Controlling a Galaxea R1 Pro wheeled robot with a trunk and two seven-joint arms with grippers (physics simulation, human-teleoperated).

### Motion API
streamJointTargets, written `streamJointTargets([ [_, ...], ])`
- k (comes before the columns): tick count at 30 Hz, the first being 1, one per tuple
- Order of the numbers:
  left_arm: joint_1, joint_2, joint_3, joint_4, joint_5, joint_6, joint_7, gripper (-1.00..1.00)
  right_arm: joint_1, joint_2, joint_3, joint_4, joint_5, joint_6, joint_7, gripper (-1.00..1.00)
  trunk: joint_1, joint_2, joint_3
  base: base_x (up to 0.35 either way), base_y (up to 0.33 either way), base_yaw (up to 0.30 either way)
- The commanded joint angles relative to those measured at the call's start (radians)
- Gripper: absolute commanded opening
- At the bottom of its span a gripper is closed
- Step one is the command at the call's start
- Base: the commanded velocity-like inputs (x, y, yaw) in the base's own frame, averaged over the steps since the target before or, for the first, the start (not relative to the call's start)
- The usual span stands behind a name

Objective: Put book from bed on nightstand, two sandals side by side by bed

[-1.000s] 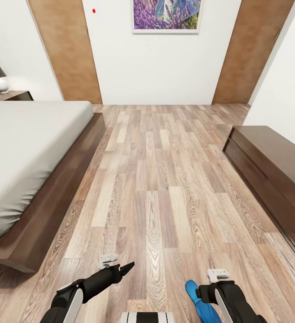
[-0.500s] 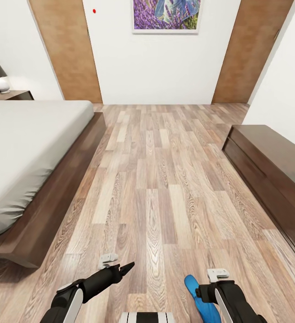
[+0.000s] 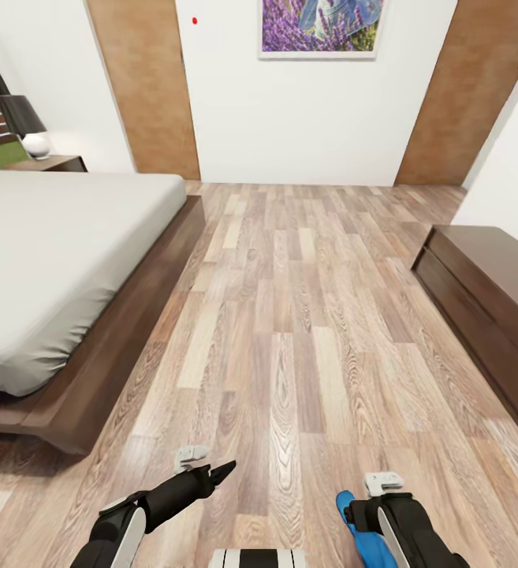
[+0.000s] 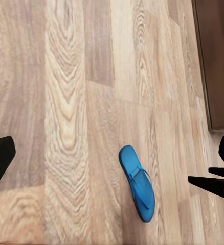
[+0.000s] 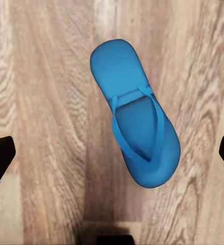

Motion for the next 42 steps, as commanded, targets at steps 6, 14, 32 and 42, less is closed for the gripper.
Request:
streamJointTargets([
  [6,-0.001,-0.001,0.003,0.000,0.005,0.008,-0.003,1.00,0.000,0.000,0.003,-0.001,0.002,0.004,-0.002,1.00,0.000,0.000,-0.001,0.000,0.000,0.149],
  [14,-0.001,-0.001,0.003,0.000,0.006,0.008,-0.003,1.00,0.000,-0.002,0.005,0.032,0.226,-0.015,-0.001,1.00,0.000,0.000,-0.001,0.000,0.000,0.009],
  [32,-0.011,0.000,0.015,-0.073,0.129,0.008,0.005,1.00,0.000,-0.005,-0.004,0.121,0.290,-0.095,0.008,1.00,0.000,0.000,-0.001,0.000,0.000,0.000],
  [42,-0.011,0.000,0.015,-0.072,0.132,0.008,0.005,1.00,0.000,-0.065,-0.006,0.110,0.288,-0.093,0.132,1.00,0.000,0.000,-0.001,0.000,0.000,0.000],
])
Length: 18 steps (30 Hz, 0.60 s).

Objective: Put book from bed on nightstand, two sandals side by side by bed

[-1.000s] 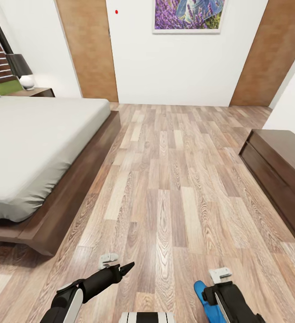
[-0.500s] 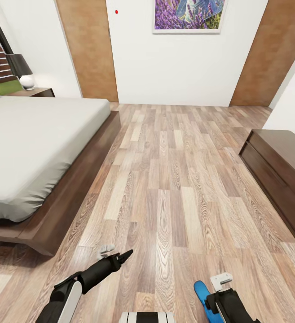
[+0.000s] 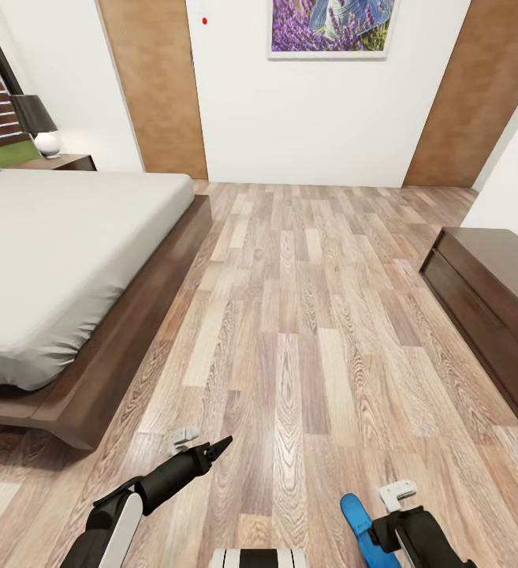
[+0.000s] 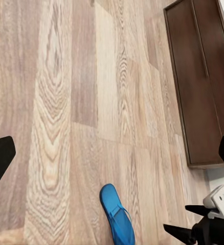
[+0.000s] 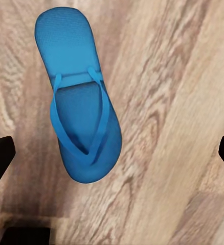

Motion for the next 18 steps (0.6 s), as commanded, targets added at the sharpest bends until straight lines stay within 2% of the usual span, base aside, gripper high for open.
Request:
streamJointTargets([
  [1,0.000,-0.001,0.003,0.000,0.006,0.008,-0.003,1.00,0.000,-0.003,0.000,-0.003,0.011,0.005,0.018,1.00,0.000,0.000,-0.001,0.000,0.000,0.000],
  [11,0.000,-0.001,0.003,0.000,0.006,0.007,-0.003,1.00,0.000,-0.011,0.000,-0.006,0.009,0.006,0.043,1.00,0.000,0.000,-0.001,0.000,0.000,0.000],
  [14,0.000,-0.001,0.003,0.000,0.006,0.007,-0.003,1.00,0.000,-0.021,-0.001,-0.006,0.009,0.006,0.103,1.00,0.000,0.000,-0.001,0.000,0.000,0.000],
  [17,0.000,-0.001,0.003,0.000,0.006,0.007,-0.003,1.00,0.000,-0.035,-0.001,-0.005,0.010,0.006,0.232,1.00,0.000,0.000,-0.001,0.000,0.000,0.000],
  [18,0.000,-0.001,0.003,0.000,0.006,0.007,-0.003,1.00,0.000,-0.037,-0.001,-0.005,0.011,0.006,0.256,1.00,0.000,0.000,-0.001,0.000,0.000,0.000],
])
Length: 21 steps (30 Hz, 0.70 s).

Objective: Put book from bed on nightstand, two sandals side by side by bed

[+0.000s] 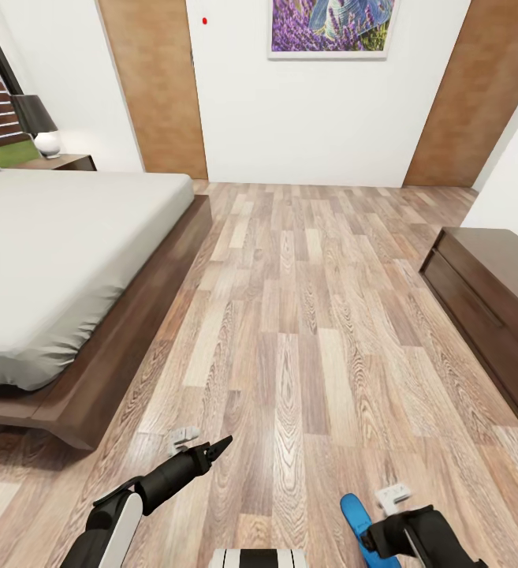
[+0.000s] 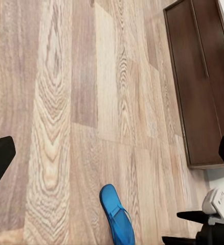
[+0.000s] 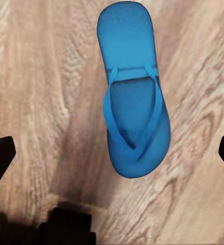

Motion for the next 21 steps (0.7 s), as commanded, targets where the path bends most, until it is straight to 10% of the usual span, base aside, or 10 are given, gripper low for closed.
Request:
streamJointTargets([
  [1,0.000,-0.001,0.003,0.000,0.006,0.008,-0.003,1.00,0.000,-0.002,0.000,-0.001,0.011,0.003,0.030,1.00,0.000,0.000,-0.001,0.000,0.000,0.000],
  [21,0.000,-0.002,0.003,0.000,0.005,0.008,-0.002,1.00,0.000,-0.007,-0.001,-0.002,0.015,-0.002,0.106,1.00,0.005,-0.003,-0.047,0.000,0.000,0.000],
])
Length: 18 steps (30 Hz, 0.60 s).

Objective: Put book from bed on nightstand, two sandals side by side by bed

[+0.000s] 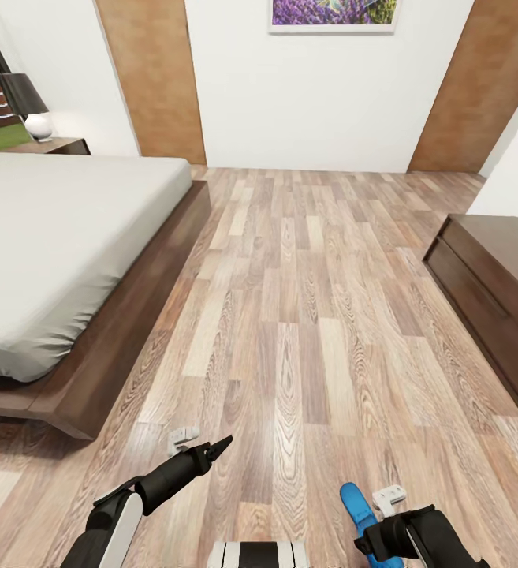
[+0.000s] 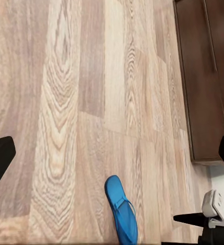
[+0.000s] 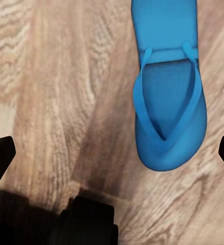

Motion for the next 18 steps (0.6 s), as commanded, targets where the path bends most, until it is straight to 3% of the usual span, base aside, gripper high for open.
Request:
streamJointTargets([
  [1,0.000,-0.001,0.003,0.000,0.006,0.008,-0.003,1.00,0.000,0.000,0.000,-0.002,0.011,0.001,0.008,1.00,0.000,-0.001,-0.005,0.000,0.000,0.000],
  [18,0.000,-0.002,0.002,0.000,0.004,0.008,-0.002,1.00,0.000,0.002,-0.003,-0.058,0.013,-0.007,0.004,1.00,0.008,-0.005,-0.070,0.000,0.000,0.000],
])
